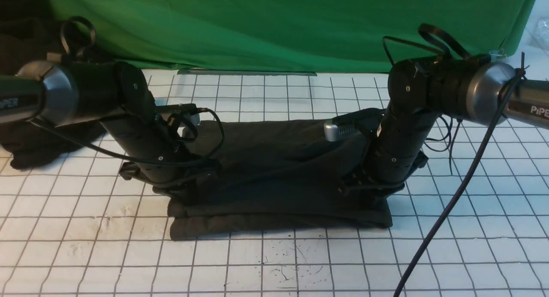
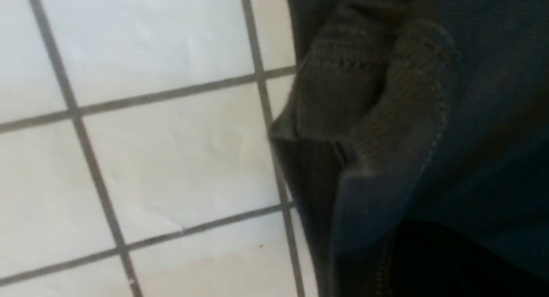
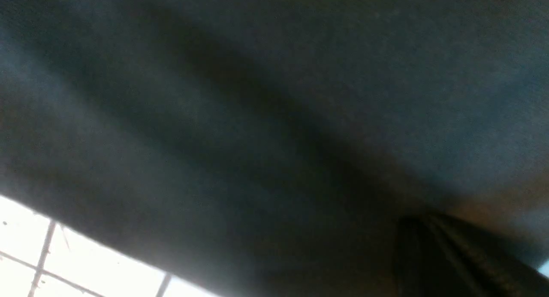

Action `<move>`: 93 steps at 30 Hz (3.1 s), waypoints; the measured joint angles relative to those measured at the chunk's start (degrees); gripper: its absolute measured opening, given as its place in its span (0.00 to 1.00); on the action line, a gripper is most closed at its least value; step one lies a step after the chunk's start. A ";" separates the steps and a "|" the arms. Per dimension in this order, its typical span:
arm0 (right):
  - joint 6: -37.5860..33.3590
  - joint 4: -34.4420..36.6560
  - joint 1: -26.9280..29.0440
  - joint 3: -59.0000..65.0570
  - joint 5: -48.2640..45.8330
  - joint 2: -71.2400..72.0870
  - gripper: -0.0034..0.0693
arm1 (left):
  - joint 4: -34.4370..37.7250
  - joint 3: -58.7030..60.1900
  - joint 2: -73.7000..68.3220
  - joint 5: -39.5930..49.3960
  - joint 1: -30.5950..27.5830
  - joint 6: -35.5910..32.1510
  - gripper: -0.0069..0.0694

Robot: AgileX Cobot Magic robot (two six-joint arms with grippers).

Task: Fold a long-sleeved shirt over a white checkered tablecloth.

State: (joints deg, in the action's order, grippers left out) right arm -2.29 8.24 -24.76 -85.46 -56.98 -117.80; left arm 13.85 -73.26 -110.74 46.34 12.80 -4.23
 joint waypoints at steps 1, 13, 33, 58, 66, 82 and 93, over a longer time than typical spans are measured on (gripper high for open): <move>-0.01 0.00 0.07 0.02 0.00 0.00 0.06 | -0.15 0.00 0.19 0.20 0.00 0.00 0.09; 0.20 -1.38 1.76 2.59 3.46 31.84 0.05 | -2.44 0.89 29.89 4.55 -0.07 0.00 0.09; -7.92 -1.45 1.87 56.89 69.91 101.35 0.06 | 0.06 32.53 99.38 1.57 -0.07 4.22 0.09; -7.92 -1.63 1.87 64.44 74.93 111.38 0.12 | 2.86 39.95 105.11 -0.79 -0.07 6.82 0.09; -7.92 -1.63 1.94 64.44 74.88 111.38 0.15 | -0.41 40.60 105.11 -3.86 -0.07 2.37 0.09; -6.59 -1.63 1.94 64.48 74.60 111.38 0.21 | -10.19 73.56 110.60 -32.54 -13.54 -0.68 0.09; -6.46 -1.63 1.94 64.50 72.41 111.38 0.25 | -9.70 73.63 110.60 -33.02 -13.54 -1.07 0.09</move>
State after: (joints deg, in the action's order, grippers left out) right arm -8.76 6.61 -22.82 -20.96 15.43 -6.42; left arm 4.15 0.37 -0.14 13.32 -0.74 -5.29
